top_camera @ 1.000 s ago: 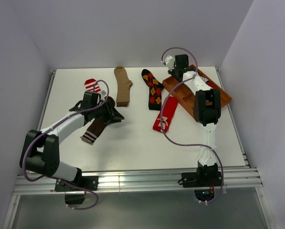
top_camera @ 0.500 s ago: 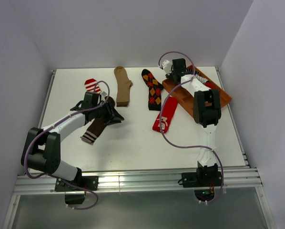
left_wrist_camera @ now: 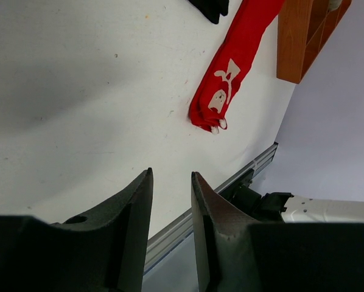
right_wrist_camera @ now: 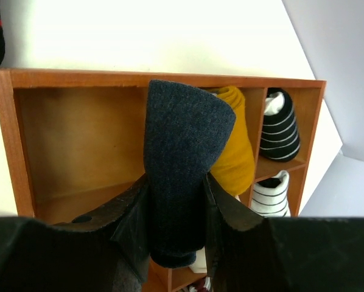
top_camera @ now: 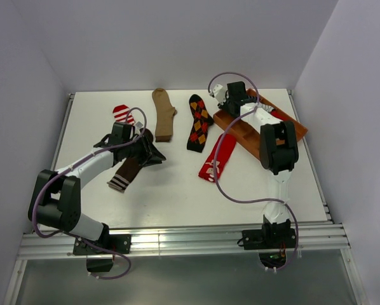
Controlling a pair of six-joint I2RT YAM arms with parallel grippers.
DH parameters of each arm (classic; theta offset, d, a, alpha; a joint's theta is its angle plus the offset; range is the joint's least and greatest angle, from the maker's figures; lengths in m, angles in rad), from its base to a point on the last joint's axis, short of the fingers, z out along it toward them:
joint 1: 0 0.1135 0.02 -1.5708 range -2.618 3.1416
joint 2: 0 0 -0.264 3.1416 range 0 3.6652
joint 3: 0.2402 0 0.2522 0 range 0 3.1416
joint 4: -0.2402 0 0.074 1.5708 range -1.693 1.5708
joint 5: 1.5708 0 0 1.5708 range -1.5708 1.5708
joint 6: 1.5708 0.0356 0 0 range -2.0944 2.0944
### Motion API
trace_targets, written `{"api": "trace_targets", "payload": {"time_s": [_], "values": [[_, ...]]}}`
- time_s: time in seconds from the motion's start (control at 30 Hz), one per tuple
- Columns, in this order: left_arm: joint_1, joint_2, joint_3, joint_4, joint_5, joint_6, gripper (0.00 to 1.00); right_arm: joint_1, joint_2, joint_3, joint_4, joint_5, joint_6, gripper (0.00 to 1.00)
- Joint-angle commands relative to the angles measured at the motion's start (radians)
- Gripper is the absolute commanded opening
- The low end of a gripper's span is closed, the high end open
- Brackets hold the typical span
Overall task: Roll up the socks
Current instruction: Place the sock in the storage box.
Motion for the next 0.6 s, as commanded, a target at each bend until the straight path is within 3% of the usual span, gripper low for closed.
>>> {"api": "trace_targets", "payload": {"time_s": [0.0, 0.57], "values": [[0.003, 0.000, 0.004, 0.040, 0.019, 0.020, 0.36, 0.011, -0.074, 0.000, 0.057, 0.026, 0.017, 0.05], [0.005, 0.007, -0.006, 0.048, 0.025, 0.025, 0.37, 0.027, -0.135, -0.098, 0.016, -0.039, -0.002, 0.05]]}}
